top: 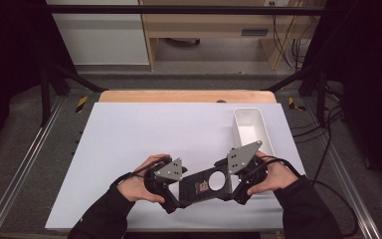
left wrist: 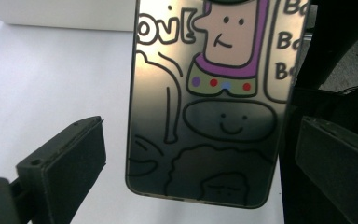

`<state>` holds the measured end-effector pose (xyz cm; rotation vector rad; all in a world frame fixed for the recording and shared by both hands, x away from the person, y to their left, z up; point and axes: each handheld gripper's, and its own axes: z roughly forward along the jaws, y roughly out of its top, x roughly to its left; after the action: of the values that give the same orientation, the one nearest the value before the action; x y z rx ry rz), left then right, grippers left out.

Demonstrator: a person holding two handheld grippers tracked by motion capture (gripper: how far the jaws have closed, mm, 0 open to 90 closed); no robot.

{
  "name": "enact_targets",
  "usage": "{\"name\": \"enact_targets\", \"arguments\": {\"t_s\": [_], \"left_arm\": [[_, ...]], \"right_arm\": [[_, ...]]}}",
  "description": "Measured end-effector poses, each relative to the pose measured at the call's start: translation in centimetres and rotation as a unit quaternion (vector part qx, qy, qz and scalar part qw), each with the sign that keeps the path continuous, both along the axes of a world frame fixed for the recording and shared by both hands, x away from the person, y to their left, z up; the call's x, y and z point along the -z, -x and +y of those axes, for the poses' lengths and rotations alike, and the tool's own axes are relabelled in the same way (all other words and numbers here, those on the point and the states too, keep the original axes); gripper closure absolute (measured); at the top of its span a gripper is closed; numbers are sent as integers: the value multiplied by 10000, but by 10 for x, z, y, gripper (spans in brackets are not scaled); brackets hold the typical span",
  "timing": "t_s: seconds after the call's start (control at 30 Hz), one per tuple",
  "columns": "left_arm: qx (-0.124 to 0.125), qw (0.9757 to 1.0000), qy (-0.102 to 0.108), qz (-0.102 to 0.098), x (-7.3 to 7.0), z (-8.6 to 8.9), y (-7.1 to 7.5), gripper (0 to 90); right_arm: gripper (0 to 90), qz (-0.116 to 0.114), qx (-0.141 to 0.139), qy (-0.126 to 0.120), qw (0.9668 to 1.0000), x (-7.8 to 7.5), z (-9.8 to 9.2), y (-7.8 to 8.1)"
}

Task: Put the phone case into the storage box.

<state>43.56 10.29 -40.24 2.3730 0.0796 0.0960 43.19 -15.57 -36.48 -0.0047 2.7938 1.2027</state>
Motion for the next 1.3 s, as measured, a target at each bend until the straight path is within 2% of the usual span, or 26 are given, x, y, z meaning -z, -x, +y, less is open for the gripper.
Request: {"name": "enact_targets", "arguments": {"t_s": [0.23,0.57,0.67,0.97,1.1,1.3], "left_arm": [[79,9998,-165,-1,0,-4,1,14],[173,9987,-470,-65,1,-14,-1,15],[165,9986,-499,-51,1,-16,-2,15],[174,9972,-734,15,4,-25,-4,15],[167,9960,-872,42,7,-28,-6,17],[113,9952,-969,104,10,-30,-8,29]], "right_arm": [[122,107,-25,311,9995,-10,11,-3],[122,142,-42,618,9980,-16,23,-6],[122,148,-55,806,9966,-17,28,-7],[122,151,-33,1110,9937,-21,38,-9],[122,142,-48,1222,9924,-22,43,-10],[122,132,-37,1347,9908,-25,49,-10]]}}
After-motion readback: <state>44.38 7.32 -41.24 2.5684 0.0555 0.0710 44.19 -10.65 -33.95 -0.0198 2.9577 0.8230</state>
